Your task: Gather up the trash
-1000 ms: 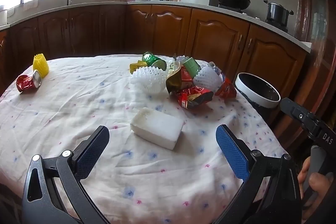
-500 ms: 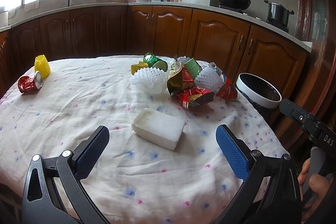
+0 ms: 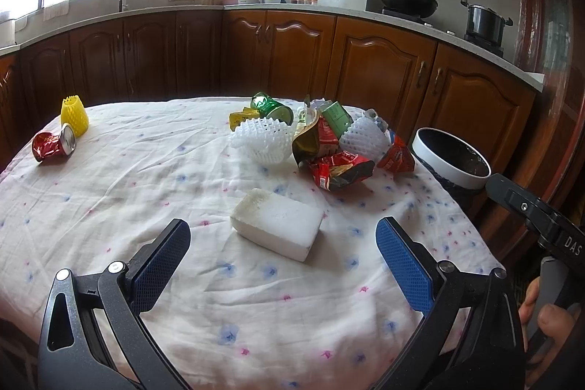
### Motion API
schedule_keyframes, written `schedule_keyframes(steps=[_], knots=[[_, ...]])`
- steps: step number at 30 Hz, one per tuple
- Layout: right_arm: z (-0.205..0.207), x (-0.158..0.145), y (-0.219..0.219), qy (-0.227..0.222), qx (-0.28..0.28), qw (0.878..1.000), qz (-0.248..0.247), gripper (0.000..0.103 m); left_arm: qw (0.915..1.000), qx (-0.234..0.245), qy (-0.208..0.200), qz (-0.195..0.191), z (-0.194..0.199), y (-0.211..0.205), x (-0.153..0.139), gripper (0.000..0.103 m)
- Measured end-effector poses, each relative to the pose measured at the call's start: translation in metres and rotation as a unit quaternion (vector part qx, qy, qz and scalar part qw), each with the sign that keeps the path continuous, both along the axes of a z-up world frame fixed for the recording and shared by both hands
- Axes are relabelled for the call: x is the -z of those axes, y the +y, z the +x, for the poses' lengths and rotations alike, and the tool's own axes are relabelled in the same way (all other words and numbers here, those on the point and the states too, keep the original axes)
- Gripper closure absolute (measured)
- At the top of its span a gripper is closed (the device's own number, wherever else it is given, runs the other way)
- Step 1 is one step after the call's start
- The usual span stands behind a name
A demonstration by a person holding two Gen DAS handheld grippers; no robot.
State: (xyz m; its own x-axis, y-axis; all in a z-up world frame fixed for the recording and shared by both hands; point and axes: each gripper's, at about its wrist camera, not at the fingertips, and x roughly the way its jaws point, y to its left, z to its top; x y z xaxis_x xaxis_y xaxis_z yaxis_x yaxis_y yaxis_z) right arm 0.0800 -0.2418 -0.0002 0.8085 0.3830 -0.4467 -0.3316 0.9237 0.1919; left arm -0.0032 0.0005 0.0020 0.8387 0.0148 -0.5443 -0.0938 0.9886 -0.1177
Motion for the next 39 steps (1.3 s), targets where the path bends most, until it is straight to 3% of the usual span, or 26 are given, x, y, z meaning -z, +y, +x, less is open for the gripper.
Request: schedule_keyframes(steps=[39], knots=[[0.0077,0.0069,0.0015,0.019,-0.019,0.999,0.023,0.000,1.0000,0.002,-0.002,0.000,0.0028,0.0006,-0.0008,0.000]])
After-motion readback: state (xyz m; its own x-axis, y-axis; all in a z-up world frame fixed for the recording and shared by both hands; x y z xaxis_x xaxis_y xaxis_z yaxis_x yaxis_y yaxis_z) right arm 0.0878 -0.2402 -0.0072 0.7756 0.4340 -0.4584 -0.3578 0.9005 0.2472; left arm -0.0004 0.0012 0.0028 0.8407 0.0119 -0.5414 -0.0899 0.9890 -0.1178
